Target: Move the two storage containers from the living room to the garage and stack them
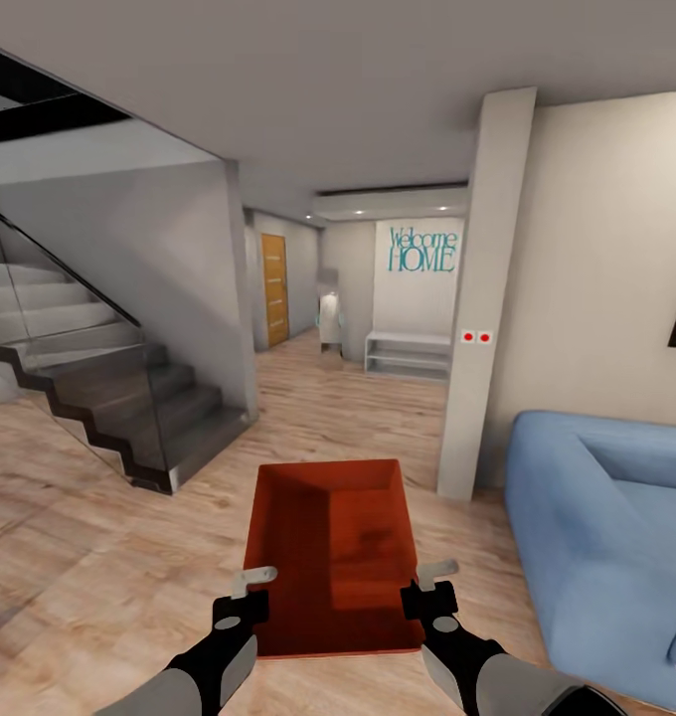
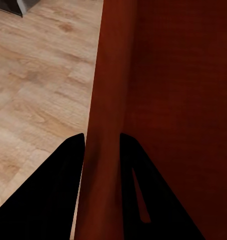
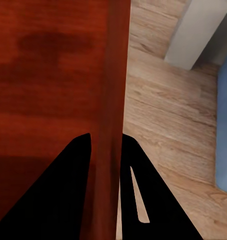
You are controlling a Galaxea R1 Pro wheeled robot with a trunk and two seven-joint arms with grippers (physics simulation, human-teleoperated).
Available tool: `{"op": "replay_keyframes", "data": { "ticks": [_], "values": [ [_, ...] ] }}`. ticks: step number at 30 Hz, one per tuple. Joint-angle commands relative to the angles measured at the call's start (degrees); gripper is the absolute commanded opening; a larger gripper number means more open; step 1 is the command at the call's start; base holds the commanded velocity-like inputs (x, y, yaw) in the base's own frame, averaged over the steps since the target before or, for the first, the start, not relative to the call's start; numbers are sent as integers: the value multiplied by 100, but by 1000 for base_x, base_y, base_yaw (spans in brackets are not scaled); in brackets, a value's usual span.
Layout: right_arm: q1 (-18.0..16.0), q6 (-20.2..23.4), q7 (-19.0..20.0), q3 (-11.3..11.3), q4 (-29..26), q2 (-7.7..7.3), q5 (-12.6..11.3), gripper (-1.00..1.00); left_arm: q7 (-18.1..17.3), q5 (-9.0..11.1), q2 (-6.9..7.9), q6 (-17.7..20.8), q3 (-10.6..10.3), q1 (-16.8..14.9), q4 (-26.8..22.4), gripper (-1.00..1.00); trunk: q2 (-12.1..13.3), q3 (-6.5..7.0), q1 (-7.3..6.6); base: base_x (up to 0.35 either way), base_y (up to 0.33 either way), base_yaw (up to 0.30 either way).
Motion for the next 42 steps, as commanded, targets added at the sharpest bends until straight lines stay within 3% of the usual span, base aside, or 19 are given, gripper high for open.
{"op": "replay_keyframes", "data": {
  "ticks": [1, 36, 42],
  "values": [
    [-6, 5, -10, -491, -194, 4, 22, -100, 176, 8, 87, -31, -35, 3, 11, -100, -4, -3, 5, 321, 0, 0],
    [-6, -9, 0, -487, -190, 5, 22, -100, 173, 6, 91, -31, -31, 3, 23, -100, -4, -3, 5, 322, 0, 0],
    [-6, -12, 5, -485, -191, 6, 22, -100, 173, 23, 217, -31, -30, 3, 19, -100, -4, -3, 5, 322, 0, 0]
  ]
}}
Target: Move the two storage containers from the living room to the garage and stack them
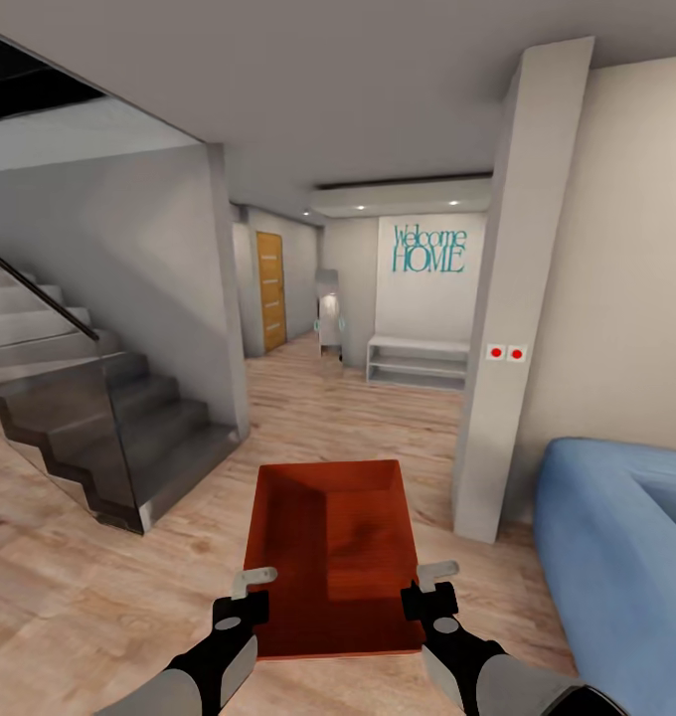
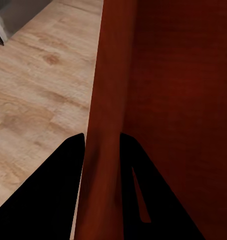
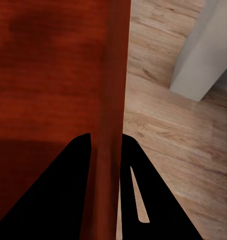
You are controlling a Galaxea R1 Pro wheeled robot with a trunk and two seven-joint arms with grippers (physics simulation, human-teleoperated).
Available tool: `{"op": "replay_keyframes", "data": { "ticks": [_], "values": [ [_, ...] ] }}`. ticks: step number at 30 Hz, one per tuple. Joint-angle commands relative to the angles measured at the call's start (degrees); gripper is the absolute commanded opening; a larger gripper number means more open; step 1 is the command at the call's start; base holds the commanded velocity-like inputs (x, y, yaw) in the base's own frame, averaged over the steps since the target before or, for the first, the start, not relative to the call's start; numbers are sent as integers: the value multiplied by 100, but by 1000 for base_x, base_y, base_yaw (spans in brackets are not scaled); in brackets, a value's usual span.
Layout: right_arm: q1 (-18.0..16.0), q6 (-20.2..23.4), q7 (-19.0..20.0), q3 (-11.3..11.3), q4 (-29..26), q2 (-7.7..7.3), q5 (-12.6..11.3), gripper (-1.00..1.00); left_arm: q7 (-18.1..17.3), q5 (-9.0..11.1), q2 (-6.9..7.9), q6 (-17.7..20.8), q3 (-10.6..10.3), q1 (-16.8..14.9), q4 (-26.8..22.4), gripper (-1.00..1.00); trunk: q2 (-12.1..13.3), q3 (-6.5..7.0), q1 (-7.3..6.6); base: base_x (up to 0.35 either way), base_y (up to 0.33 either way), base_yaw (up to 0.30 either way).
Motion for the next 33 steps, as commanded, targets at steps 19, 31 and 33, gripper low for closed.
{"op": "replay_keyframes", "data": {
  "ticks": [19, 31, 33],
  "values": [
    [-5, 9, -7, -483, -222, 2, 36, -100, 146, 21, 223, -14, -11, 7, 63, -100, -4, -3, 5, 322, 0, 0],
    [-5, 9, 1, -481, -225, 3, 36, -100, 146, 24, 223, -15, -4, 6, 75, -100, -4, -3, 5, 322, 0, 0],
    [-5, 9, 0, -481, -226, 3, 36, -100, 146, 22, 223, -14, -4, 5, 79, -100, -4, -3, 5, 322, 0, 0]
  ]
}}
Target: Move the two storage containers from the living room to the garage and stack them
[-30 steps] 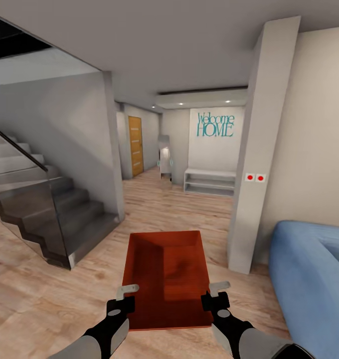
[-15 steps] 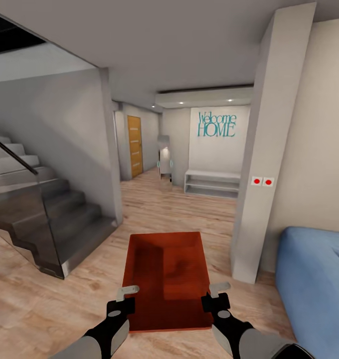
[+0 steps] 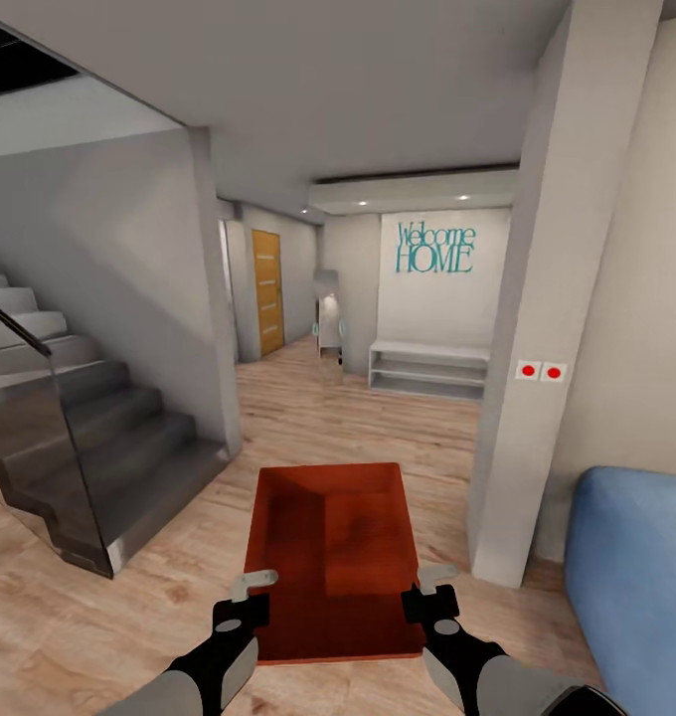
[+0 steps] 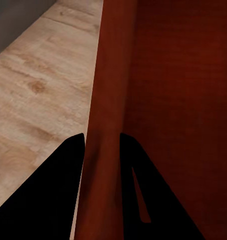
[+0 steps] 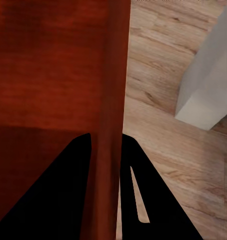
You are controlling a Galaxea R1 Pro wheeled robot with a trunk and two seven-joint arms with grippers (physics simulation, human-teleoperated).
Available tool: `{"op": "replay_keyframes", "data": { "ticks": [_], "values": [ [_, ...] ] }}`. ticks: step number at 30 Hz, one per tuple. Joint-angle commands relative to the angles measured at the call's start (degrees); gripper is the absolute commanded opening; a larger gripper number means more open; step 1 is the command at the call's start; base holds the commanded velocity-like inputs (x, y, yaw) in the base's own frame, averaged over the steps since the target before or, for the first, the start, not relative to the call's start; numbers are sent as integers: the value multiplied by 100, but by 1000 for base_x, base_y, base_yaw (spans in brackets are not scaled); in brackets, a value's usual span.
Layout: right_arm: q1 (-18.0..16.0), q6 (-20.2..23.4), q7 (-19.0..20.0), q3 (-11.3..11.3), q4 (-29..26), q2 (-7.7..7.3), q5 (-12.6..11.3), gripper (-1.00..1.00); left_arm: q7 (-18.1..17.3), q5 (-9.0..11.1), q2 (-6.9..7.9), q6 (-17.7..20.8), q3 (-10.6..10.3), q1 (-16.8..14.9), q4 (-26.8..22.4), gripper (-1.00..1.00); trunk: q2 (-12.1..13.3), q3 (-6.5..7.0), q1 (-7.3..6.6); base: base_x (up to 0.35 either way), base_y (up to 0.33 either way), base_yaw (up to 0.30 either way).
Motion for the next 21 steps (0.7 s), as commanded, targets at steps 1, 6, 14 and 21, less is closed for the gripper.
{"op": "replay_keyframes", "data": {
  "ticks": [1, 6, 14, 21],
  "values": [
    [-7, -13, -25, -451, -286, 3, 6, -100, 134, 36, 238, -29, -28, 3, 14, -100, -4, -3, 5, 322, 0, 0],
    [-7, -13, -24, -451, -287, 3, 12, -100, 134, 34, 244, -30, -32, 5, 9, -100, -4, -3, 5, 322, 0, 0],
    [-7, -13, -22, -451, -287, 3, 15, -100, 134, 38, 239, -29, -35, 5, 16, -100, -4, -3, 5, 322, 0, 0],
    [-7, -13, -24, -451, -287, 3, 15, -100, 134, 35, 238, -31, -33, 2, 17, -100, -4, -3, 5, 322, 0, 0]
  ]
}}
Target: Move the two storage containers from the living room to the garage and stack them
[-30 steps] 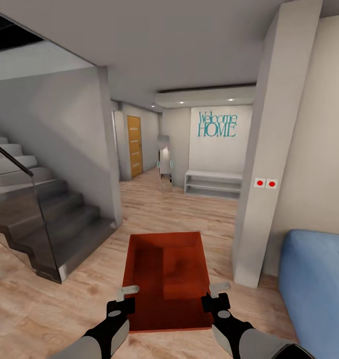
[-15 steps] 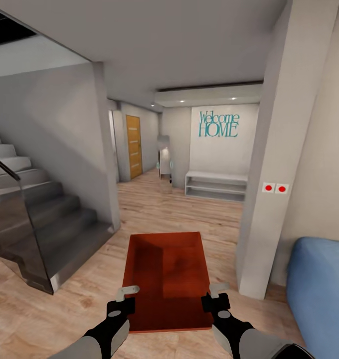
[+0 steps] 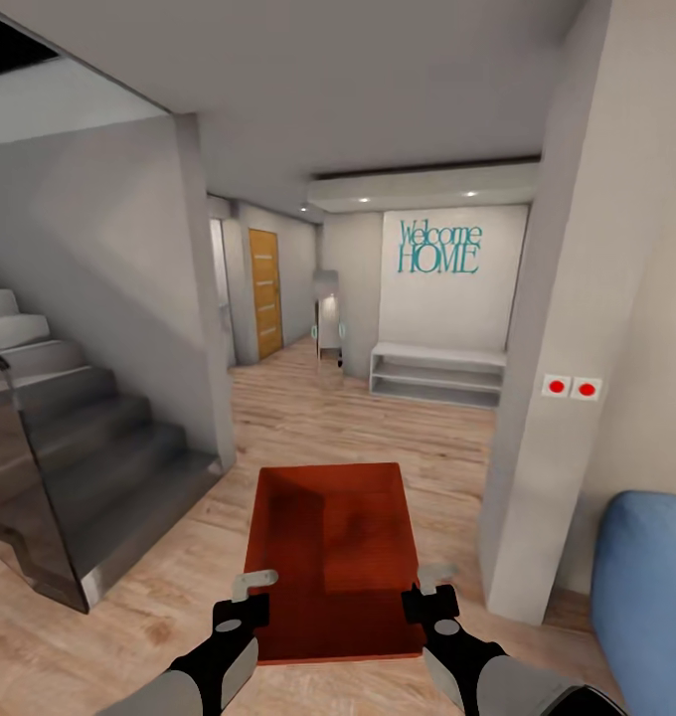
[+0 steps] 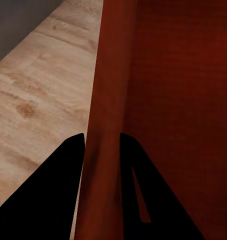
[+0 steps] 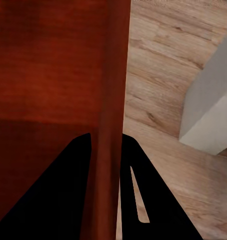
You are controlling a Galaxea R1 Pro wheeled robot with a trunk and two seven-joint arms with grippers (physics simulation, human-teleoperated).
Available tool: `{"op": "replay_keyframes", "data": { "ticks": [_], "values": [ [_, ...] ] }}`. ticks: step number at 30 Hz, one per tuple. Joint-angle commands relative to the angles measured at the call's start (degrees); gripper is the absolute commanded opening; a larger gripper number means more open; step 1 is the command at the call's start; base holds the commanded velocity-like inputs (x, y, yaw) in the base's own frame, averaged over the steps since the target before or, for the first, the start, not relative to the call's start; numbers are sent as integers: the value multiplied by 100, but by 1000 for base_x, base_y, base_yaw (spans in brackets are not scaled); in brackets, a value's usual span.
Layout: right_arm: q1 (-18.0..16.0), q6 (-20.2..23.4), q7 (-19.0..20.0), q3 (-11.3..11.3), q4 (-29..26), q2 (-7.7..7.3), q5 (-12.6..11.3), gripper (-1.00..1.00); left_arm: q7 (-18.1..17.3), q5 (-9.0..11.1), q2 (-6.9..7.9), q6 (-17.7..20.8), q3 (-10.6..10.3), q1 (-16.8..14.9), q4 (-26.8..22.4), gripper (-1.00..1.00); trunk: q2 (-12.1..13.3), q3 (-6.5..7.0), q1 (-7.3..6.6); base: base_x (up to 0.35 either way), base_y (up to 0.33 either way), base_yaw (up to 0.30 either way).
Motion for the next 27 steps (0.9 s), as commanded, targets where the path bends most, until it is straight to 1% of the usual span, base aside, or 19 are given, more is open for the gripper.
{"op": "replay_keyframes", "data": {
  "ticks": [1, 25, 26, 27],
  "values": [
    [-7, -13, -25, -441, -286, 3, 5, -100, 134, 37, 238, -29, -34, 4, 15, -100, -4, -3, 5, 322, 0, 0],
    [-7, -13, -39, -441, -286, 3, -2, -100, 126, 40, 238, -28, -31, 4, 15, -100, -4, -3, 5, 322, 0, 0],
    [5, -46, -33, 22, 23, 35, -86, -100, 29, 27, 35, -54, 16, -6, -37, -100, -4, -3, 5, 0, 0, 0],
    [4, -104, -29, 99, 37, 49, -152, -100, 24, 92, 66, -54, -52, -6, -47, -100, -4, -3, 5, 0, 0, 0]
  ]
}}
